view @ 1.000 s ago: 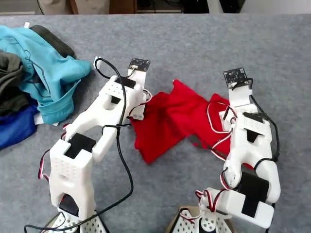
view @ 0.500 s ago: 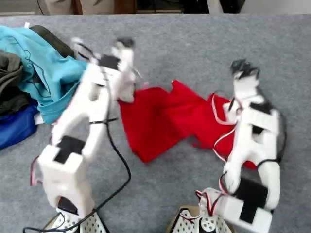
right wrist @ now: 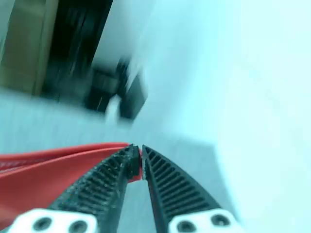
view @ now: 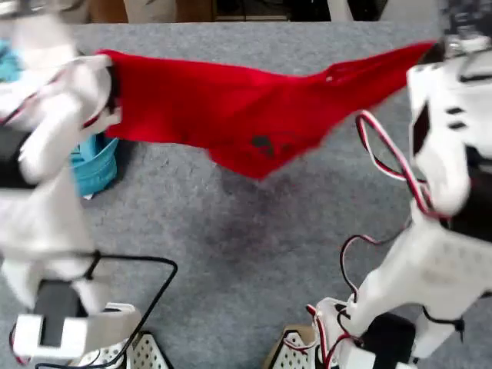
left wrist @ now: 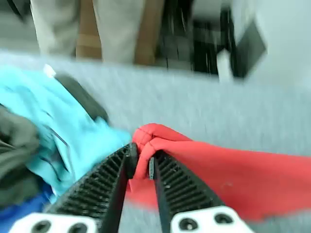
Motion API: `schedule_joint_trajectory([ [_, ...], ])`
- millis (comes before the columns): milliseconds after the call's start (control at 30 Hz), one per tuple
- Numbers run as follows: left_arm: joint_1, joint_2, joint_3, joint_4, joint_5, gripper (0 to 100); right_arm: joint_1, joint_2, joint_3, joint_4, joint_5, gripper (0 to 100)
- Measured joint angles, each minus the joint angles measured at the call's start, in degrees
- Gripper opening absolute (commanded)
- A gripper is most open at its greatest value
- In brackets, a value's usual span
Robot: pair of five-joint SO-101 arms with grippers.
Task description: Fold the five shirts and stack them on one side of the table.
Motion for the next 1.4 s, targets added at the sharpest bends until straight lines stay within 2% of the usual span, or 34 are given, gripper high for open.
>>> schedule_joint_trajectory([
  [133,-3.3,-4.5,0.0,0.0,-3.7,2,0.0,3.6,-15.7,0.1,-2.2,0.2],
  [267,-4.5,-6.8,3.3,0.0,-7.7,2,0.0,6.5,-25.4,0.2,-3.5,0.2],
  [400,-4.5,-8.3,11.5,0.1,-10.8,2,0.0,7.2,-28.4,1.0,-3.8,0.2],
  [533,-3.8,-7.9,25.7,0.0,-13.4,2,-0.1,8.4,-27.2,4.2,-2.1,0.2],
  [767,1.0,-4.7,54.6,-11.9,-16.0,2,0.0,14.2,-10.2,5.9,2.2,0.2],
  [967,6.5,0.6,71.3,-23.4,-15.9,2,0.0,17.6,8.3,2.5,2.2,0.2],
  [1167,7.7,9.1,74.2,-28.0,-15.9,2,0.1,17.8,27.8,-5.2,8.6,0.2],
  [1400,-1.0,18.9,69.8,-28.4,-17.2,2,-0.8,17.8,51.4,-15.3,18.5,0.2],
])
